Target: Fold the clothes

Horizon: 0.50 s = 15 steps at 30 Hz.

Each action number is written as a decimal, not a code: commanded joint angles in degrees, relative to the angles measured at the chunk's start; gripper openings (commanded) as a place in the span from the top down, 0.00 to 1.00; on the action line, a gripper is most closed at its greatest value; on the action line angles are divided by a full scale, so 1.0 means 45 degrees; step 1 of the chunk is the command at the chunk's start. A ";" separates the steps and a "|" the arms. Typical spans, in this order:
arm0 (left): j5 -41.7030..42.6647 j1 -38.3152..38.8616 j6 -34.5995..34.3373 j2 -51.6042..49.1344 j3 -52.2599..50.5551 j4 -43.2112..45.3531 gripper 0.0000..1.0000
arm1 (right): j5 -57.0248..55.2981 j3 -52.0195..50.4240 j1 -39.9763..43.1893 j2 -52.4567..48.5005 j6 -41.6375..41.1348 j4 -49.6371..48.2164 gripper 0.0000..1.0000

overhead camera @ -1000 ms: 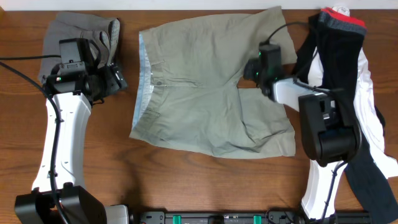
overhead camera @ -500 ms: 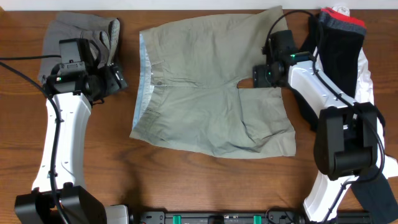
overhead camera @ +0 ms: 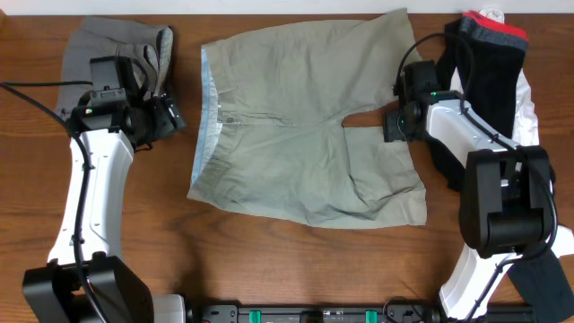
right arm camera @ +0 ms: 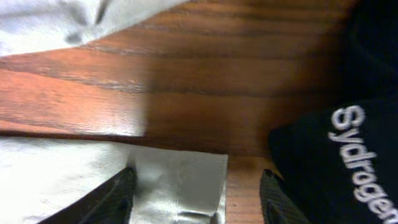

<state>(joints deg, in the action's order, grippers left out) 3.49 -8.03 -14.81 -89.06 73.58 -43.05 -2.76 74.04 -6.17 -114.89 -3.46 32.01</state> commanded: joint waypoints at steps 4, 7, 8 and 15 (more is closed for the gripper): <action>-0.0010 0.0029 -0.0058 -0.0146 -0.0175 0.0019 0.07 | 0.0345 -0.0661 0.0112 0.0024 0.0170 -0.0306 0.77; -0.0015 0.0029 -0.0058 -0.0146 -0.0175 0.0019 0.07 | 0.0325 -0.0622 0.0121 0.0039 0.0107 -0.0301 0.99; -0.0015 0.0029 -0.0058 -0.0146 -0.0175 0.0019 0.07 | 0.0277 -0.0573 0.0151 0.0058 0.0063 -0.0262 0.99; -0.0015 0.0029 -0.0058 -0.0146 -0.0175 0.0019 0.07 | -0.0772 0.0529 0.0461 0.0714 -0.0335 0.1277 0.99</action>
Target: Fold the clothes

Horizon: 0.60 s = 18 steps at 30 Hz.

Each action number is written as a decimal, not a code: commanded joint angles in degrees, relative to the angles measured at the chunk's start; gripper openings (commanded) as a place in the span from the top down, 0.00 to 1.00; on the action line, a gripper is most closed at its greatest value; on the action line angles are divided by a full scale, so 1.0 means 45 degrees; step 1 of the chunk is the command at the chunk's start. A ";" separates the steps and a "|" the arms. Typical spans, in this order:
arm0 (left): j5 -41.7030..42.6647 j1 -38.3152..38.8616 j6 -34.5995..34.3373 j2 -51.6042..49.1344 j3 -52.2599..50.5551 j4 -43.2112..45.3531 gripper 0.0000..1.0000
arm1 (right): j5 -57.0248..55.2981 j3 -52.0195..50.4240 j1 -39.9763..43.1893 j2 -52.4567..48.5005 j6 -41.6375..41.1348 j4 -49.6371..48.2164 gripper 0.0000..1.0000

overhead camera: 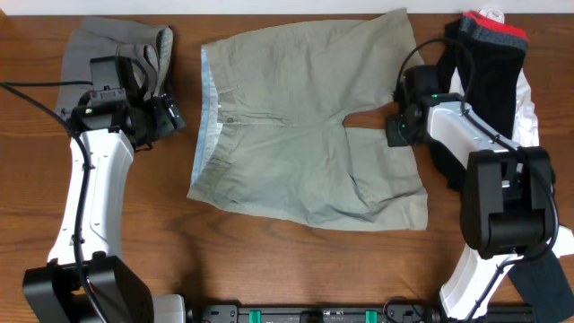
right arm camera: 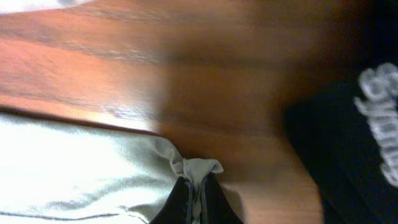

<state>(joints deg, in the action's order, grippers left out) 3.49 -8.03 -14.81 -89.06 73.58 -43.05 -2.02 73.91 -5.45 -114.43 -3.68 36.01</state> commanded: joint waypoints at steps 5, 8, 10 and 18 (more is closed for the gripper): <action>-0.0015 0.0029 -0.0058 -0.0146 -0.0175 0.0015 0.07 | -0.2157 0.1195 0.0631 0.1399 -0.0918 0.1583 0.99; -0.0015 0.0029 -0.0058 -0.0146 -0.0175 0.0015 0.07 | -0.2186 0.1195 0.0748 0.1549 -0.1030 0.1520 0.98; -0.0015 0.0029 -0.0053 -0.0146 -0.0175 0.0015 0.07 | -0.2516 0.1195 0.0767 0.1540 -0.1375 0.1496 0.92; -0.0015 0.0019 0.0233 -0.0146 -0.0175 0.0015 0.02 | -0.2118 0.1501 0.0816 0.1851 -0.2812 0.1423 0.39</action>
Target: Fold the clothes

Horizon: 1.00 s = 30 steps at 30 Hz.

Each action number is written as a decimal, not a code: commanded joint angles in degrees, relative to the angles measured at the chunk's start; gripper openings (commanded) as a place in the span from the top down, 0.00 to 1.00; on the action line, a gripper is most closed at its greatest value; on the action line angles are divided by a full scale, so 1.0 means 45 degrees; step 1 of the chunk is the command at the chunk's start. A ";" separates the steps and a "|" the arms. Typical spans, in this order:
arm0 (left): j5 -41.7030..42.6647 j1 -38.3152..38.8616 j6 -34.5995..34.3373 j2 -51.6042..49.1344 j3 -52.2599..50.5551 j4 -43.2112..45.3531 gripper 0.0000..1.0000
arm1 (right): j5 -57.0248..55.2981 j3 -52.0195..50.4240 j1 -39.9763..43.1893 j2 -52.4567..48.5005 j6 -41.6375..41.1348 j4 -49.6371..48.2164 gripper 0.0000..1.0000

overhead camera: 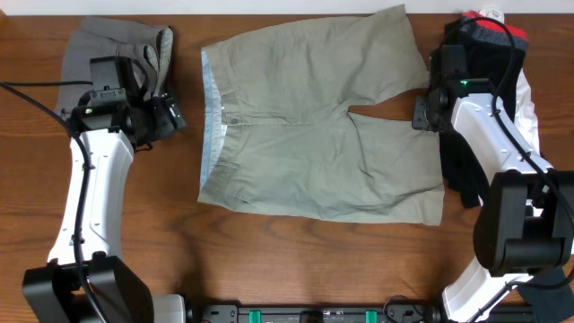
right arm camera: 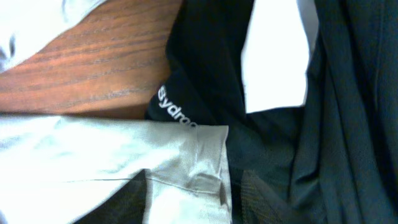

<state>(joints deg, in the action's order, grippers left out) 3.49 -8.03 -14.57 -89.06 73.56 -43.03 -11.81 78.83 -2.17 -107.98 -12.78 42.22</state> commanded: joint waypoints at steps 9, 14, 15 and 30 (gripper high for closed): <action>0.0039 0.0019 0.0947 0.0165 -0.0092 -0.1574 0.02 | 0.2409 0.1107 0.0087 0.3730 -0.2545 0.2497 0.20; 0.0816 0.0019 0.0214 0.0335 -0.0107 -0.4007 0.02 | 0.3934 0.1103 0.0087 0.5498 -0.3016 0.4614 0.24; 0.0811 0.0019 -0.0301 0.0335 -0.0165 -0.4478 0.01 | 0.4061 0.1098 0.0087 0.5697 -0.3104 0.5236 0.27; 0.0801 0.0593 -1.1876 0.0325 -0.4425 -0.1894 0.12 | 0.1982 -0.3303 -0.0369 0.5799 -1.1050 0.6275 0.38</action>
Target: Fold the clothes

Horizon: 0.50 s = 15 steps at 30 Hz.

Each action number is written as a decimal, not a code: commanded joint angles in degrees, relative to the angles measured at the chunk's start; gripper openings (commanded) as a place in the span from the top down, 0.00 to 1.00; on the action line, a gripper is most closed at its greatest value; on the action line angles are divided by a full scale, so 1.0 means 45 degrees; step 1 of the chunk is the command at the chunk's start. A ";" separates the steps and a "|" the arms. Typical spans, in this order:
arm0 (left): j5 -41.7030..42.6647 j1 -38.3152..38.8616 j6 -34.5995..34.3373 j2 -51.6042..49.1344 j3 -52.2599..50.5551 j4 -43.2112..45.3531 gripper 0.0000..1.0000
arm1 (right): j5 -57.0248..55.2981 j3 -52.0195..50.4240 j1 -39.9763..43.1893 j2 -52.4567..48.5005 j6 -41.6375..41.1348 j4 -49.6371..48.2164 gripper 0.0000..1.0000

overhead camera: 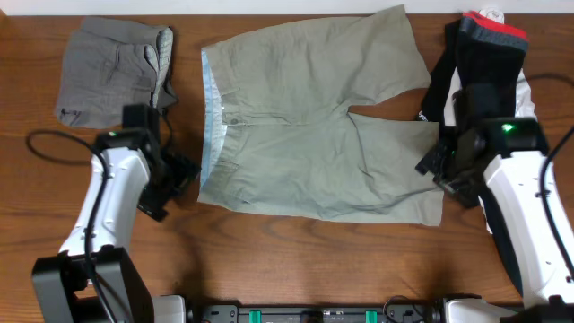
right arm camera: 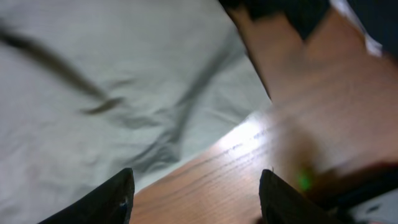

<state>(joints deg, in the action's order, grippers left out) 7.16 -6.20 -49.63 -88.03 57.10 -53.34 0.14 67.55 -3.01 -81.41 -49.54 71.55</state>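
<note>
Khaki shorts (overhead camera: 314, 126) lie spread flat on the table, waistband to the left and both legs to the right. My right gripper (overhead camera: 430, 167) hovers at the hem of the near leg. In the right wrist view it (right arm camera: 196, 180) is open, its fingers wide apart over bare wood, with the shorts' edge (right arm camera: 112, 93) just beyond them. My left gripper (overhead camera: 182, 173) sits beside the near-left waistband corner; its jaws are too dark to read from above.
A folded grey garment (overhead camera: 112, 67) lies at the back left. A heap of dark clothes with a red band (overhead camera: 484, 54) and a white piece (overhead camera: 525, 99) lies at the back right, beside my right arm. The wooden table (overhead camera: 296, 260) shows along the front.
My left gripper has moved from beside the grey garment to the shorts' near-left waistband corner. My right gripper has moved from the crotch side of the near leg's hem to farther along it, still open.
My right gripper stood open over the inner corner of the near leg's hem, then was shut on it. Then the leg lay farther right and flatter, with the gripper open again. Now both grippers are at the shorts' near side.
</note>
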 commanded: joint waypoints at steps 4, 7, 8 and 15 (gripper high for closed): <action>-0.0015 0.0257 -0.5775 0.0092 -0.2064 0.2759 0.13 | -0.0845 -0.2404 -0.0185 -0.0117 -0.3133 -0.2050 0.38; -0.0010 0.0267 -0.6188 0.0083 -0.2744 0.4367 0.16 | -0.0845 -0.3211 -0.0185 -0.0131 -0.3128 -0.2934 0.38; 0.0039 0.0272 -0.6188 0.0083 -0.2914 0.4765 0.18 | -0.0840 -0.3400 -0.0185 -0.0131 -0.3128 -0.3118 0.38; 0.0461 0.1010 -0.6188 0.0073 -0.3113 0.6212 0.20 | -0.0947 -0.3779 -0.0185 -0.0136 -0.3123 -0.3458 0.38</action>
<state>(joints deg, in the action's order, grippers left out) 8.69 -3.60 -75.61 -88.01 43.46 -26.20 -2.44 50.92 -3.36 -81.93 -62.22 56.18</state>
